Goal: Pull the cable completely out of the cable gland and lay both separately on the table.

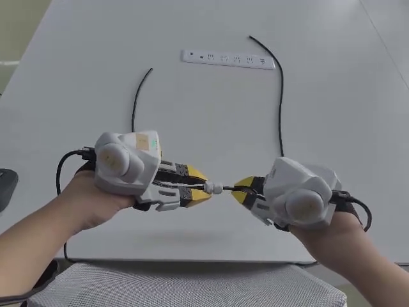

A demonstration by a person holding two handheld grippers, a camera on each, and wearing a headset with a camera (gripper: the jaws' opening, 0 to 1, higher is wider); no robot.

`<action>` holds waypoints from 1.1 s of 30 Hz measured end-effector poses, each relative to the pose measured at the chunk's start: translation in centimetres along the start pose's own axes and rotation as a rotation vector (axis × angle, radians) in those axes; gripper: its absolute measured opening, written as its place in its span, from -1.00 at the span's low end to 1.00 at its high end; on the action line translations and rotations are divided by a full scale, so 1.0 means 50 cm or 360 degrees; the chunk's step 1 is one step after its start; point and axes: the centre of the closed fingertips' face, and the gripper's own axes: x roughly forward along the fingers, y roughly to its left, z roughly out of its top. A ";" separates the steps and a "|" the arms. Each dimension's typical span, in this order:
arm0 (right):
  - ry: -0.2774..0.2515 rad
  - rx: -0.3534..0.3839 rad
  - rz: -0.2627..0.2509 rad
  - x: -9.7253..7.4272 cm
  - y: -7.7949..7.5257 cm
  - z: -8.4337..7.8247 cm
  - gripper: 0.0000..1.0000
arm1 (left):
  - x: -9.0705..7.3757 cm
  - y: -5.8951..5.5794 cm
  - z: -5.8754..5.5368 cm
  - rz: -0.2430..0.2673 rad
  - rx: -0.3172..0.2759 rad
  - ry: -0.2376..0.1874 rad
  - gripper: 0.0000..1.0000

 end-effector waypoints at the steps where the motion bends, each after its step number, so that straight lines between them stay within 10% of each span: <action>1: 0.0008 0.0014 -0.0009 -0.001 -0.002 -0.003 -1.00 | 0.000 0.000 0.000 0.0002 0.0000 0.0001 -0.70; 23: 0.0126 0.0665 -0.0146 -0.004 -0.042 -0.115 -1.00 | 0.009 0.008 0.014 0.0059 -0.0004 -0.0025 -0.70; 33: 0.0181 0.0719 -0.0110 0.006 -0.038 -0.123 -1.00 | 0.012 0.010 0.013 0.0058 -0.0006 -0.0011 -0.70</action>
